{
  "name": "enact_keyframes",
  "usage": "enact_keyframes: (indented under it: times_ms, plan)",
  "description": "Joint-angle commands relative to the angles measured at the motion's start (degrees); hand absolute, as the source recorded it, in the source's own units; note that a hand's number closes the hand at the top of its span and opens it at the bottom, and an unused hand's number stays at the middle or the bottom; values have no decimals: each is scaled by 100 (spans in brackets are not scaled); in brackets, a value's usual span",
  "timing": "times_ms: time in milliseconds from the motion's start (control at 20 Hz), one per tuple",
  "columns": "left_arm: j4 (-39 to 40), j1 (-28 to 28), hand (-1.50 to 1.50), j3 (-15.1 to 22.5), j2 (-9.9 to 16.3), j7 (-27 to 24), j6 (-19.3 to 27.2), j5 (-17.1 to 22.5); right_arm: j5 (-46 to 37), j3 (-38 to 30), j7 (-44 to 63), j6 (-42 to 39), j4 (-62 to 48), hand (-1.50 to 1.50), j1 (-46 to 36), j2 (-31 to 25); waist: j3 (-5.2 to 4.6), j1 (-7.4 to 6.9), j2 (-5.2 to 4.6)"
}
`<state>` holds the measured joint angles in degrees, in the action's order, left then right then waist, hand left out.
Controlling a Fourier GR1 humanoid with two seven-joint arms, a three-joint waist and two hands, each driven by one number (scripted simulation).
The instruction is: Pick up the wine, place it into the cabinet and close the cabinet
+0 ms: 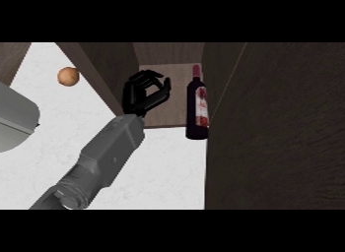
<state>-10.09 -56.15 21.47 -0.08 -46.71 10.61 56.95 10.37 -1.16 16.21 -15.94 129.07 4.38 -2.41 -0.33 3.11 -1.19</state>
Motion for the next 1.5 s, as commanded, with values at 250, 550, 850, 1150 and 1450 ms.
enact_keyframes:
  times_ms: [250,550,850,1150,1450]
  plan:
    - [-240,339,-150,-53,83,-672,-232,-233,-80,3,-72,-18,99,-150,206,19,31,-222,102]
    - [-735,741,-150,88,167,-725,25,-351,-293,136,-123,2,39,-150,196,51,35,-339,140]
    - [-2197,1362,-150,640,329,-136,397,-694,-194,23,88,126,80,-150,175,59,39,-536,215]
    - [-4445,2036,-150,1325,788,1140,738,-954,70,-195,201,87,81,-150,0,-74,47,-602,232]
    - [-7001,3545,-150,1771,1636,1618,1327,-1270,-256,185,558,353,523,-150,44,104,37,-484,179]
